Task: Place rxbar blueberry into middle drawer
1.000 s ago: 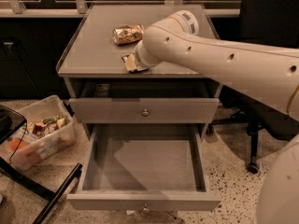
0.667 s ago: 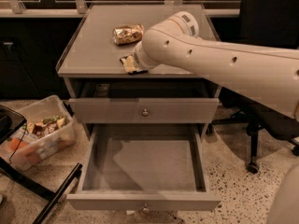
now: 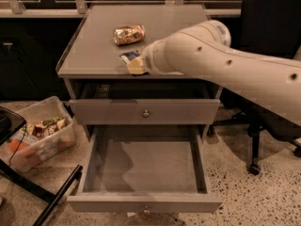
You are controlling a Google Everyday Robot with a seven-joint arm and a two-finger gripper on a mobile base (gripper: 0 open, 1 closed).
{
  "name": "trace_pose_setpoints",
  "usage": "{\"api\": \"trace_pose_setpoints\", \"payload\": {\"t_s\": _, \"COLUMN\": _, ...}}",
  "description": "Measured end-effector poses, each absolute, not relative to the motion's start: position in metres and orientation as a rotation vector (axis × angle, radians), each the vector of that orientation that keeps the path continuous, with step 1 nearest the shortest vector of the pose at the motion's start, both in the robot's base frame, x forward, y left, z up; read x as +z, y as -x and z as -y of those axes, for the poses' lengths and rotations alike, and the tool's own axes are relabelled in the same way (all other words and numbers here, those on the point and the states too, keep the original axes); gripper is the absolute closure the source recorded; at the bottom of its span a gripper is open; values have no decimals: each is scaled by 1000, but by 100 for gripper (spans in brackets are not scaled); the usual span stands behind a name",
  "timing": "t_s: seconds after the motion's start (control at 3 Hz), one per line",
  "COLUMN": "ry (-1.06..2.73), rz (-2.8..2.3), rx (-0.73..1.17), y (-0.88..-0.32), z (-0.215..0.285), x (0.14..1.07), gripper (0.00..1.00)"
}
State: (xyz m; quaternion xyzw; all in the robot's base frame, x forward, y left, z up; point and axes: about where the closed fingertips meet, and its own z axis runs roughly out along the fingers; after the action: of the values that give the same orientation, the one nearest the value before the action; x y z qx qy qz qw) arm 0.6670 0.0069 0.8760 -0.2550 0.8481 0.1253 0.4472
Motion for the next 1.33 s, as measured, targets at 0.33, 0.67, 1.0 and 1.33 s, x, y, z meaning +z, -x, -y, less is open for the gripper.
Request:
{"api": "trace_pose_setpoints", "payload": {"t_s": 0.33, "ry": 657, "rz": -2097, "rx": 443, "y": -633, "z": -11, "x": 876, "gripper": 100}}
{"api": "trace_pose_setpoints", "payload": {"t_s": 0.67, "ry": 773, "rz": -2164, "rx": 525, "y": -590, "z": -1, "x": 849, "gripper": 100}}
{"api": "trace_pose_setpoints", "payload": {"t_s": 1.0, "ry": 1053, "rz": -2250, "rx": 466, "y": -557, "z": 25, "x": 785, "gripper": 100}}
{"api": "trace_pose_setpoints", "payload": {"t_s": 1.33, "ry": 1241, "rz": -2355, "rx": 444, "y": -536, "z": 49, "x": 699, "gripper": 100}}
